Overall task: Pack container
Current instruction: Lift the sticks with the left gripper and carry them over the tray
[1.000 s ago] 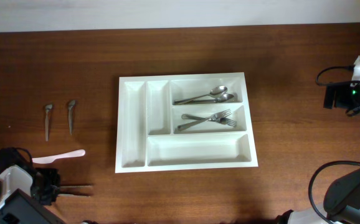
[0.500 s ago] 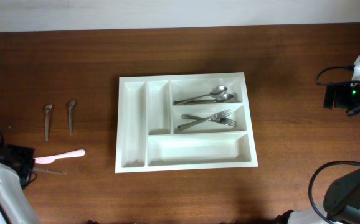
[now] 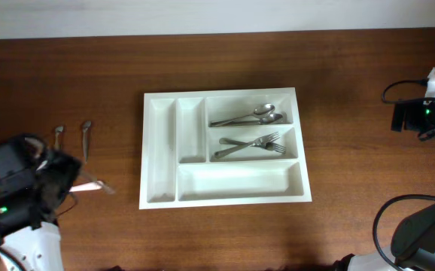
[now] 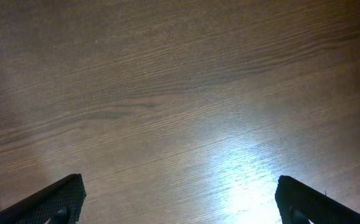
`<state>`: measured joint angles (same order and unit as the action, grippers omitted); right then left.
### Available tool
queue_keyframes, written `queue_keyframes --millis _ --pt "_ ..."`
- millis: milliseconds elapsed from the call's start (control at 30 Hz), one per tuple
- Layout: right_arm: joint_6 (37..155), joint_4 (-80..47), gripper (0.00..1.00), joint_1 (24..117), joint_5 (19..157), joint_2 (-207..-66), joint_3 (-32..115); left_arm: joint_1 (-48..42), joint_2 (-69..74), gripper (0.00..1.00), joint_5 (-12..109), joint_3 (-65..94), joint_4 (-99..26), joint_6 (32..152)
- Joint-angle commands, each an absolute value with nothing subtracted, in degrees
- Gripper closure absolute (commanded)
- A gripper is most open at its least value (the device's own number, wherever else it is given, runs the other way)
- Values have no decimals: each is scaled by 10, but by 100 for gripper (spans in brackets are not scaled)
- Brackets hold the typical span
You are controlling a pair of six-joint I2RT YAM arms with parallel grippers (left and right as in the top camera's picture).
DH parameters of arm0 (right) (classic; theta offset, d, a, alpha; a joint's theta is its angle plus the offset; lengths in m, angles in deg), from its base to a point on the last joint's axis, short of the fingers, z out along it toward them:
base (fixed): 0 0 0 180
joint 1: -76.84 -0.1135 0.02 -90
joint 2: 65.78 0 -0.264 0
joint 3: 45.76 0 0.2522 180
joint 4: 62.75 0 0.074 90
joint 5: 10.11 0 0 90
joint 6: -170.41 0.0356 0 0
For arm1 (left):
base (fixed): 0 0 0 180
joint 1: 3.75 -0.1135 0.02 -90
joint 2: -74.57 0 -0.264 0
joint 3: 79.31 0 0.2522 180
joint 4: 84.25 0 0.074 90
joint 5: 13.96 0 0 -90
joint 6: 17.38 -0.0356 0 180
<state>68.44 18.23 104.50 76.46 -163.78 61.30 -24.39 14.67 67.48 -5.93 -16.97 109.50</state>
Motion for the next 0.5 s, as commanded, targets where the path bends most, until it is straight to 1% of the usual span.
queue_keyframes --millis 0,100,233,467 --pt "689 182 1 1046 768 -1639 609 -168 154 98 635 -47 -187 1082" --pt "689 182 1 1046 768 -1639 609 -70 154 98 636 -47 -222 1037" --pt "689 182 1 1046 768 -1639 609 31 149 97 654 -47 -254 999" --pt "689 182 1 1046 768 -1639 609 169 108 94 669 -47 -276 973"
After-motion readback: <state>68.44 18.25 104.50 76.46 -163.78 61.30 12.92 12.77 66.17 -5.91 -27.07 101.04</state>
